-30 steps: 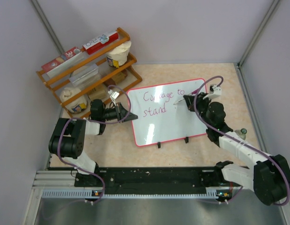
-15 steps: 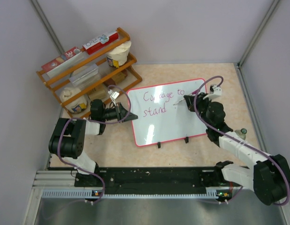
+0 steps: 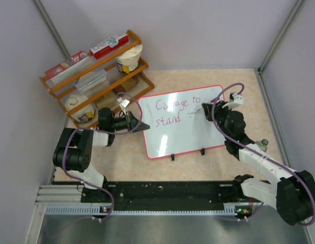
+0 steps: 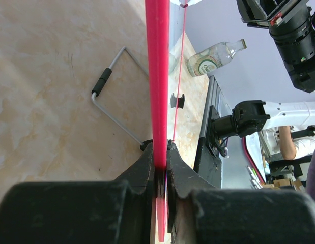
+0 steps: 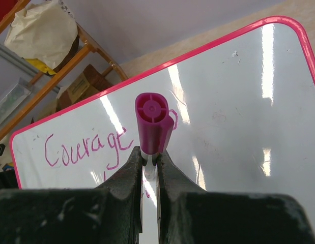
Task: Write a sentence on the whiteboard
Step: Write with the whiteboard marker on the whiteboard.
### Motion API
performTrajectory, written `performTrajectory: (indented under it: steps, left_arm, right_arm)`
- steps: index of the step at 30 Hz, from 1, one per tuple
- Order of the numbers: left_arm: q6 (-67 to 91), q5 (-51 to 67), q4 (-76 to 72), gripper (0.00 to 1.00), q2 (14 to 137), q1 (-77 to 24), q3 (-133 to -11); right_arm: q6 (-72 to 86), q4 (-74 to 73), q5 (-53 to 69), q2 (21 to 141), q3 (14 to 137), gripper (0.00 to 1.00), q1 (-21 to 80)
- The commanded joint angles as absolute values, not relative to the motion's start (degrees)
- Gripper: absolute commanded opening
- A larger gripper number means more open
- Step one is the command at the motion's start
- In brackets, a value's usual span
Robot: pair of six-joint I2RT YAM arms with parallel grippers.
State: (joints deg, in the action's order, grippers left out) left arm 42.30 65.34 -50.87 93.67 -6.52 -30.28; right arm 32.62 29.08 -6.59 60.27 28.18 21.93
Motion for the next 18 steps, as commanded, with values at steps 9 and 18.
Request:
performTrajectory:
  steps: [9, 18]
  left_arm:
    - [38.58, 61.96, -52.29, 0.0, 93.87, -6.59, -30.94]
    - [38.41, 61.96, -51.94, 0.0, 93.69, -6.59, -30.85]
  right_arm:
    - [32.25, 29.35, -7.47, 55.99, 29.62, 0.0, 21.09]
    - [34.1, 32.52, -5.63, 59.59, 31.02, 0.0, 21.09]
